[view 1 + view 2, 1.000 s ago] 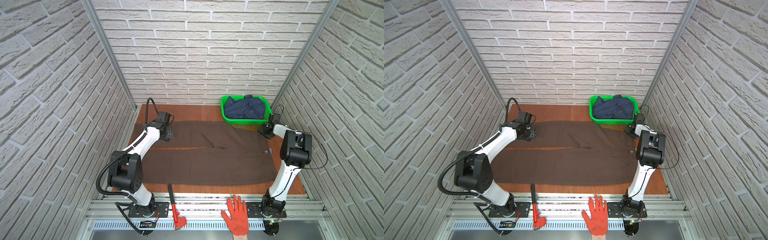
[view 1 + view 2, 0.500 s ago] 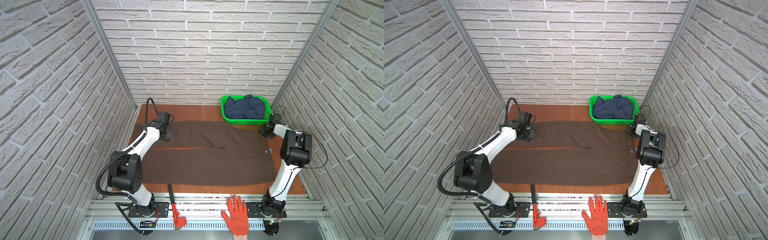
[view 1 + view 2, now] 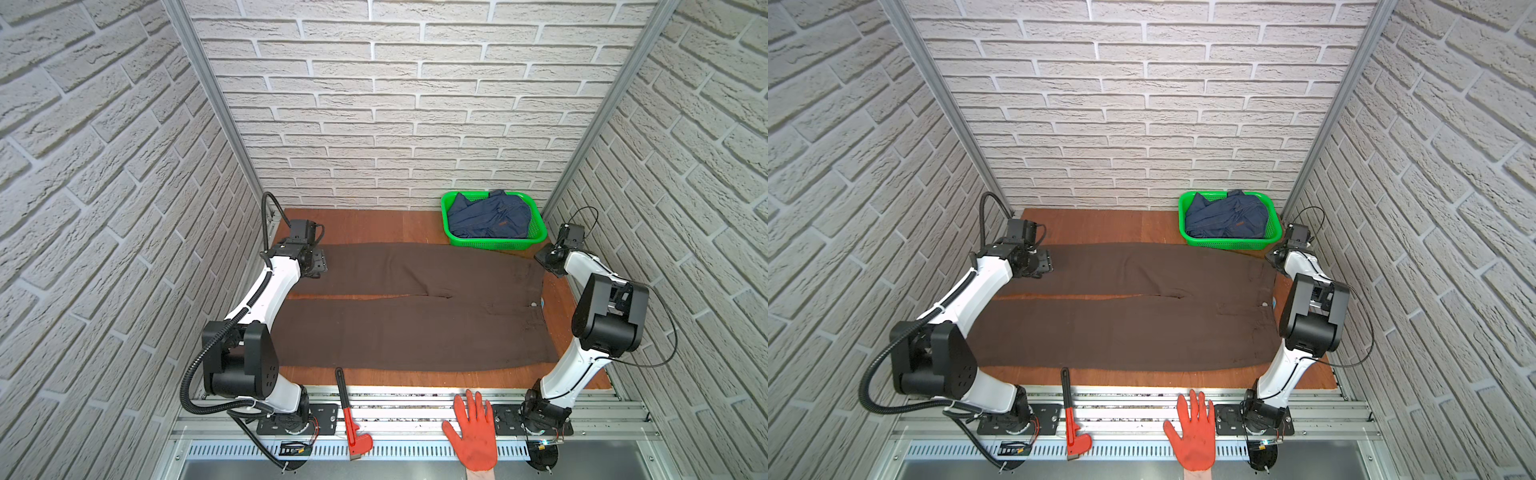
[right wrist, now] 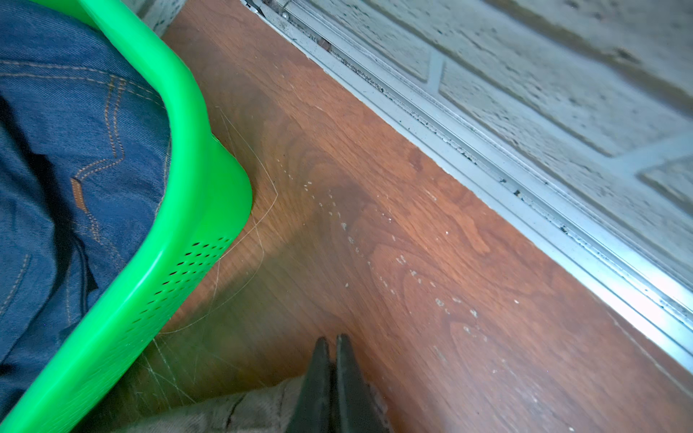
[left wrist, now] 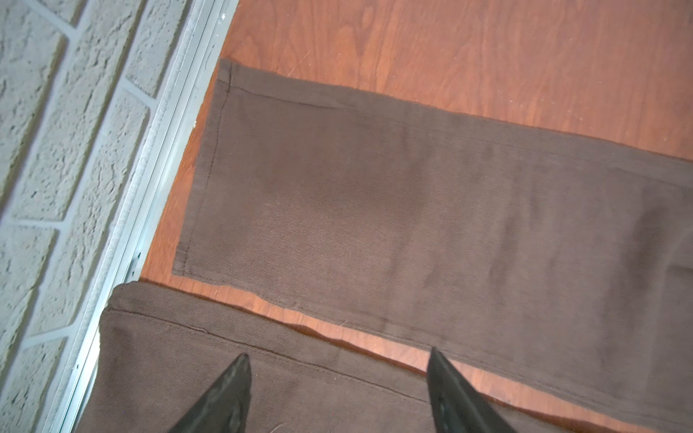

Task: Fold and stack the trousers
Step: Smooth out the trousers at the center of the table.

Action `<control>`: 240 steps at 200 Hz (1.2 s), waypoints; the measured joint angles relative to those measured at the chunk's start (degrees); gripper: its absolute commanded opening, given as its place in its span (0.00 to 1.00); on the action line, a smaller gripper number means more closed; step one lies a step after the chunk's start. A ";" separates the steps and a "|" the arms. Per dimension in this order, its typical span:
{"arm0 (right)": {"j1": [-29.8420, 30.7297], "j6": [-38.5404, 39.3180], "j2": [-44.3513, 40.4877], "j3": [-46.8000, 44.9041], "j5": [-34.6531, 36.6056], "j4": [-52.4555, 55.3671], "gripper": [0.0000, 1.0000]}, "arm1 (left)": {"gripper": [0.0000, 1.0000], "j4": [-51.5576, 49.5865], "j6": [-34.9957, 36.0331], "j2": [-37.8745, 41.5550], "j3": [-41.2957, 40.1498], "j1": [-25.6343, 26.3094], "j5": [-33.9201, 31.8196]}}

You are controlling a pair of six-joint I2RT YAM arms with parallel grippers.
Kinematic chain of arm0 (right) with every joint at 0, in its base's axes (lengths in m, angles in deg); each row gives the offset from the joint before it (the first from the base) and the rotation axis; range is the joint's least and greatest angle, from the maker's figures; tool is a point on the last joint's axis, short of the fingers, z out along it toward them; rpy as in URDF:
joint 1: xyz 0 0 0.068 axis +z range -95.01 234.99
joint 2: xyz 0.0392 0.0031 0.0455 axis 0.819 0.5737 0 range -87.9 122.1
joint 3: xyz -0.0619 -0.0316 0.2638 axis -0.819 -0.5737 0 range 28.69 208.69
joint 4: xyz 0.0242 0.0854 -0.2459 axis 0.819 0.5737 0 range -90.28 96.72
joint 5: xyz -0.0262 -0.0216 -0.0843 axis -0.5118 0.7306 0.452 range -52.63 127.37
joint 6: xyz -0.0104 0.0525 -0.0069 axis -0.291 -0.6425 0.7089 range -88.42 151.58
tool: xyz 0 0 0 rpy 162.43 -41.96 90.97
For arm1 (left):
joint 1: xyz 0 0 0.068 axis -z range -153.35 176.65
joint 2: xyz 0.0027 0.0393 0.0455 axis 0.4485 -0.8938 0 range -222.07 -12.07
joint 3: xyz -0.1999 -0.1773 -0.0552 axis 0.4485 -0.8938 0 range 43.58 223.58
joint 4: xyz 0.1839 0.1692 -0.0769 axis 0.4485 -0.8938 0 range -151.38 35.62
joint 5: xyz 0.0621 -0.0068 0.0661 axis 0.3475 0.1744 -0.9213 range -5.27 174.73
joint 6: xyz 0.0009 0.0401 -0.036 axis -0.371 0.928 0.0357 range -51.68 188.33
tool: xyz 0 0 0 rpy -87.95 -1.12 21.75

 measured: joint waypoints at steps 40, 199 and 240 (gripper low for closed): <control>0.00 -0.31 0.42 0.00 -1.77 -0.33 0.05 | 0.77 0.31 -0.96 -0.02 -0.15 -4.57 2.75; 3.34 -2.99 0.74 -2.38 -6.25 -2.58 0.05 | 0.78 7.63 -10.01 -15.10 7.93 -21.53 18.86; 3.69 -3.04 0.74 -2.47 -6.93 -2.58 0.06 | 0.77 8.68 -10.47 -20.44 12.15 -23.47 20.79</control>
